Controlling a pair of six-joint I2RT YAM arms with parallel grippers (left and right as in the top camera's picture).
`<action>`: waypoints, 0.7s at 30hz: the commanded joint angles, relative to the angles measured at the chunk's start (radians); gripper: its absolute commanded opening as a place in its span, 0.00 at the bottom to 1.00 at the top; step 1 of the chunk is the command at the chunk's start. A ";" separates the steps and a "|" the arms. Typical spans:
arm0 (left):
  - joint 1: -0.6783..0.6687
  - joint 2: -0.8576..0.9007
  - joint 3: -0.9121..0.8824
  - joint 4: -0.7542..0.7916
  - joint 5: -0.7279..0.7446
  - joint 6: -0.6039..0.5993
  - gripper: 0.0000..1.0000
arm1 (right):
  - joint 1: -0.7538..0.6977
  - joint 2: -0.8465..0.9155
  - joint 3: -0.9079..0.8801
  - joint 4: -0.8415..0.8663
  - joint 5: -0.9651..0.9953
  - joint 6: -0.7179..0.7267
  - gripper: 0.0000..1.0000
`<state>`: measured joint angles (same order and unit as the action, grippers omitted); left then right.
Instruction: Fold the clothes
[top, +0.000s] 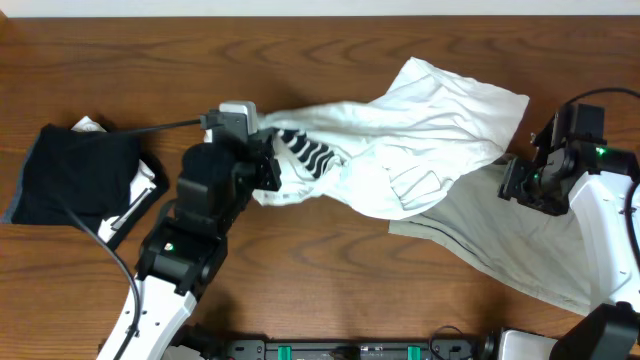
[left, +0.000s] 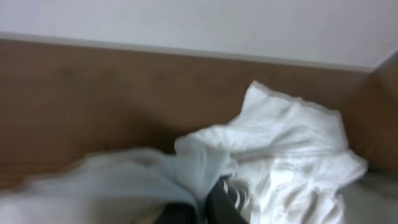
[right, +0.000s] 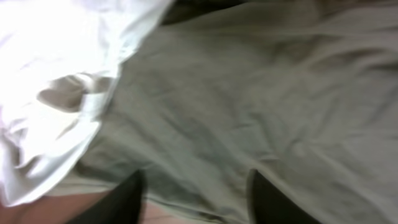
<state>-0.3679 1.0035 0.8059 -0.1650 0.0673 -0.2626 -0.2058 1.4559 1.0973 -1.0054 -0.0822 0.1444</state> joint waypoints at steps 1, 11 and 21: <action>0.005 0.013 0.010 -0.073 -0.039 -0.002 0.06 | 0.009 0.015 -0.002 -0.002 -0.089 -0.058 0.34; 0.005 0.023 0.010 -0.291 -0.125 -0.006 0.06 | 0.050 0.208 -0.068 0.090 -0.103 -0.056 0.50; 0.005 0.023 0.010 -0.291 -0.124 -0.006 0.06 | 0.056 0.452 -0.068 0.176 -0.019 -0.052 0.79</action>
<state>-0.3679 1.0260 0.8055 -0.4534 -0.0341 -0.2630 -0.1627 1.8229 1.0508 -0.8597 -0.1631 0.0982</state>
